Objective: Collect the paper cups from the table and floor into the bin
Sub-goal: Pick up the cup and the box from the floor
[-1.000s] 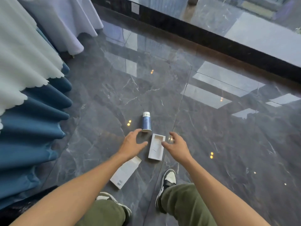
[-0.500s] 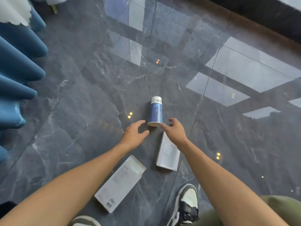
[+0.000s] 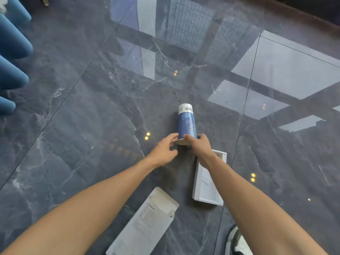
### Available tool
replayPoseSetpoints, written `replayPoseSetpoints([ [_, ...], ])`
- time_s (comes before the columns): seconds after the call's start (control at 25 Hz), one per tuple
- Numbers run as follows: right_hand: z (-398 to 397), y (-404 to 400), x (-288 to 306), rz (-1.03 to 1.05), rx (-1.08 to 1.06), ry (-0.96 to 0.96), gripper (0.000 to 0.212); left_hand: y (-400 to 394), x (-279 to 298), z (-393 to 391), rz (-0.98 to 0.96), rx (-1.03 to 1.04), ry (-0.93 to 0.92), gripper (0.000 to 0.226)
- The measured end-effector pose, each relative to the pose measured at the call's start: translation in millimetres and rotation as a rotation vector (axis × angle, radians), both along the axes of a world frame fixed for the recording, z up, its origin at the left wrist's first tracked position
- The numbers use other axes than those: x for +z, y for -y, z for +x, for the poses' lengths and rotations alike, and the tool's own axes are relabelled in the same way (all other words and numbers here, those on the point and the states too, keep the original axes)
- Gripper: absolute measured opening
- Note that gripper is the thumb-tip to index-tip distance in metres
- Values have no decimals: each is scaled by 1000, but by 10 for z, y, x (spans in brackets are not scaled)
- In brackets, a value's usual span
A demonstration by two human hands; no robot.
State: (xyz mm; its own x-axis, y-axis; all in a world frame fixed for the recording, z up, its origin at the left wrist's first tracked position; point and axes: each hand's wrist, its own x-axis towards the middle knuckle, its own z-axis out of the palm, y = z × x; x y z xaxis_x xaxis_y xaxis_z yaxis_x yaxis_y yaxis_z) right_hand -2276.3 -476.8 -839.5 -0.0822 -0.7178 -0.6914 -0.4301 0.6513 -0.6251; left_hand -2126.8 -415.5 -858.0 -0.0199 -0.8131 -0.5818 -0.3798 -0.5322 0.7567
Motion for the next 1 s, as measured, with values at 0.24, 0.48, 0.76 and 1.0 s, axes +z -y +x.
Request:
replayPoseSetpoints([
  [0.24, 38, -286, 405, 114, 100, 97, 41, -133, 309, 221, -206, -177, 305, 91],
  [0.48, 67, -626, 843, 205, 251, 261, 28, -392, 559, 445, -299, -547, 610, 105],
  [0.76, 112, -1257, 467, 80, 181, -42, 14, -682, 532, 697, -129, -158, 391, 78],
  [1.0, 189, -1981, 94, 187, 831, -380, 53, -958, 496, 673, -126, -105, 242, 81],
])
